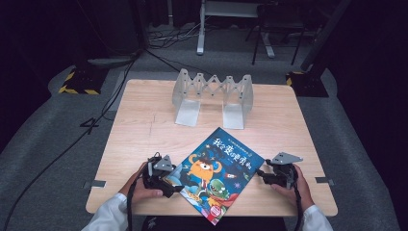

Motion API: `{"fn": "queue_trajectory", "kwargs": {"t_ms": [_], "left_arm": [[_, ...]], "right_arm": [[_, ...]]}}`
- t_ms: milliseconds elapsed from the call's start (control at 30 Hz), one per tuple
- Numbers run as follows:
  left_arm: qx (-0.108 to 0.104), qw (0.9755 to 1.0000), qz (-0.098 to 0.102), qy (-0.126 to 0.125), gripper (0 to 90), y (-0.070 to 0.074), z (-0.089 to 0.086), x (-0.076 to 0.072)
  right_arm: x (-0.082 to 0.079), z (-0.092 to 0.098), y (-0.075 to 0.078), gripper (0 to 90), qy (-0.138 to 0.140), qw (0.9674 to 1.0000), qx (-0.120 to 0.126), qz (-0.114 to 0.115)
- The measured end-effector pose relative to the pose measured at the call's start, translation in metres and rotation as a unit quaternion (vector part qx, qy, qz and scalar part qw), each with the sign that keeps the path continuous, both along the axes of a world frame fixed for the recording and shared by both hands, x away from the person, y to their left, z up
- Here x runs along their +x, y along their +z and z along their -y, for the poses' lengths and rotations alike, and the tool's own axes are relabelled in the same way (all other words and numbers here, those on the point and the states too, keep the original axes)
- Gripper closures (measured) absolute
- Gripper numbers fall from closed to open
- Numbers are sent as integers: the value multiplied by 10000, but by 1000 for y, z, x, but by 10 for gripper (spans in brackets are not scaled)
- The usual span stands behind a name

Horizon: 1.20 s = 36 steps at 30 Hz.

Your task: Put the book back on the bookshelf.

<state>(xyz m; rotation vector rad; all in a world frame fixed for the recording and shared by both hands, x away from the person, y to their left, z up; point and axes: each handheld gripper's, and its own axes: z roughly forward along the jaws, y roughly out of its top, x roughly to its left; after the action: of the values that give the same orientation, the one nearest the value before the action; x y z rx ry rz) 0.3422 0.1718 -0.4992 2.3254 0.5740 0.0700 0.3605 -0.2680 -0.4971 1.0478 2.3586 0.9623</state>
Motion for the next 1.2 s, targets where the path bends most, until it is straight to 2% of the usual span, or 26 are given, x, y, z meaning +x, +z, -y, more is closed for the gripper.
{"fn": "queue_trajectory", "kwargs": {"t_ms": [100,133,233,300,400,500,533,567,600,633,700,800,1033,1100,1200], "left_arm": [[-62,10000,22,-14,151,-1,-6,-9],[-74,10000,51,-23,151,-2,-8,-11],[31,9998,203,-43,154,-3,-9,-17],[77,9996,286,-13,148,-3,-8,-20],[-11,9997,255,58,151,-4,-9,-22],[-6,9995,273,130,155,-4,-9,-25],[-3,9994,301,143,154,-4,-9,-26],[-13,9994,300,179,154,-5,-9,-27],[-11,9994,305,172,154,-5,-9,-29],[-22,9994,281,203,154,-5,-9,-32],[-46,9994,253,211,154,-5,-9,-33],[-154,9995,159,214,159,-5,-11,-35],[-218,9997,80,127,168,-5,-11,-46],[-209,9997,97,72,170,-4,-10,-47],[-248,9996,60,125,172,-5,-9,-47]], "right_arm": [[13,-7,-2,412,-76,9999,104,10],[13,-7,-2,412,-76,9999,104,10],[19,-11,-2,399,-90,9999,114,11],[18,-14,-2,428,-175,9998,87,14],[15,-15,-1,430,-137,9999,84,-6],[7,-19,-1,414,93,9999,120,-80],[0,-23,-1,405,343,9991,176,-168],[-4,-26,-1,403,431,9987,183,-184],[-4,-26,-1,403,431,9987,183,-184],[-8,-30,-1,407,458,9989,76,-116],[-7,-31,0,407,449,9989,64,-128],[-1,-31,-1,398,380,9989,180,-228],[18,-43,-1,400,197,9996,150,-160],[23,-50,0,403,143,9998,70,-97],[27,-55,0,420,56,10000,5,-52]]}}
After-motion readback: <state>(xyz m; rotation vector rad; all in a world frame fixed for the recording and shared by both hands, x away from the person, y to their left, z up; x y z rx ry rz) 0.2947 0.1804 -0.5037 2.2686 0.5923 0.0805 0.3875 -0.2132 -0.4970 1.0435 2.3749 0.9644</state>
